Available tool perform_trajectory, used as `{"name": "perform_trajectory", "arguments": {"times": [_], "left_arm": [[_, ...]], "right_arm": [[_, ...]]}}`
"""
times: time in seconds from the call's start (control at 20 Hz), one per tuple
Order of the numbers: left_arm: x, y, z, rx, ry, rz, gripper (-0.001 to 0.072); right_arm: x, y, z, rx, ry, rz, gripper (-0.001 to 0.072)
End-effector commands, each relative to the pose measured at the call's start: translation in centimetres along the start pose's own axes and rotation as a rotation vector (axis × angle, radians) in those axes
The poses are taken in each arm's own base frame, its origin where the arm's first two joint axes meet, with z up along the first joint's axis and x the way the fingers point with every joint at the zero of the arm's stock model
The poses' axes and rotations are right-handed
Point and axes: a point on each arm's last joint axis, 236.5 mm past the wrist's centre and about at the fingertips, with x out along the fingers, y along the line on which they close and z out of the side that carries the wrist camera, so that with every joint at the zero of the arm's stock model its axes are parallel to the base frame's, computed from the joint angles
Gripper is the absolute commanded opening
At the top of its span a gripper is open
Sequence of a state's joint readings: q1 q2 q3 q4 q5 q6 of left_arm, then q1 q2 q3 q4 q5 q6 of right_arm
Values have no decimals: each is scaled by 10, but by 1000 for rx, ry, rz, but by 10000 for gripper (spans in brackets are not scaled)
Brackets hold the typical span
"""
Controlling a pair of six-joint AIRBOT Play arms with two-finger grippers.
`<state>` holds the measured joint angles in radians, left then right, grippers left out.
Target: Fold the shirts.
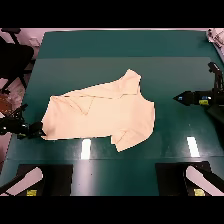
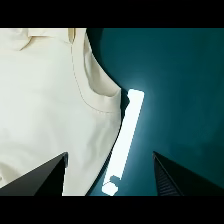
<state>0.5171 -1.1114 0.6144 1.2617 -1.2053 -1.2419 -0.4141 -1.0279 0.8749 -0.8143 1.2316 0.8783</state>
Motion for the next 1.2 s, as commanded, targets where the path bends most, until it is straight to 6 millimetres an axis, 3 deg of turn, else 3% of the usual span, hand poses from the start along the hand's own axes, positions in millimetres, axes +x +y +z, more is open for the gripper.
{"name": "perform_trajectory", "arguments": {"times": [0.0,0.1,0.25,0.4,0.55,0.65,0.75,0.9,1.15], "left_arm": [[-5,3,7,21,-20,15,25],[-15,1,15,40,-31,15,25],[-37,-6,28,60,-53,9,25],[-50,-22,39,60,-88,-45,25],[-51,-37,41,71,-100,-111,25],[-52,-41,40,69,-95,-126,25],[-51,-42,38,69,-89,-132,25],[-51,-43,36,70,-81,-135,25],[-51,-43,37,70,-82,-135,25]], "right_arm": [[1,-1,-8,32,21,-1,590],[1,-10,-26,128,96,-42,589],[9,-6,-59,284,254,1,590],[40,4,-85,367,363,85,590],[75,40,-126,453,490,215,590],[93,49,-150,493,514,173,590],[105,56,-156,515,443,119,590],[108,73,-157,514,368,108,590],[113,78,-161,513,354,90,589]]}}
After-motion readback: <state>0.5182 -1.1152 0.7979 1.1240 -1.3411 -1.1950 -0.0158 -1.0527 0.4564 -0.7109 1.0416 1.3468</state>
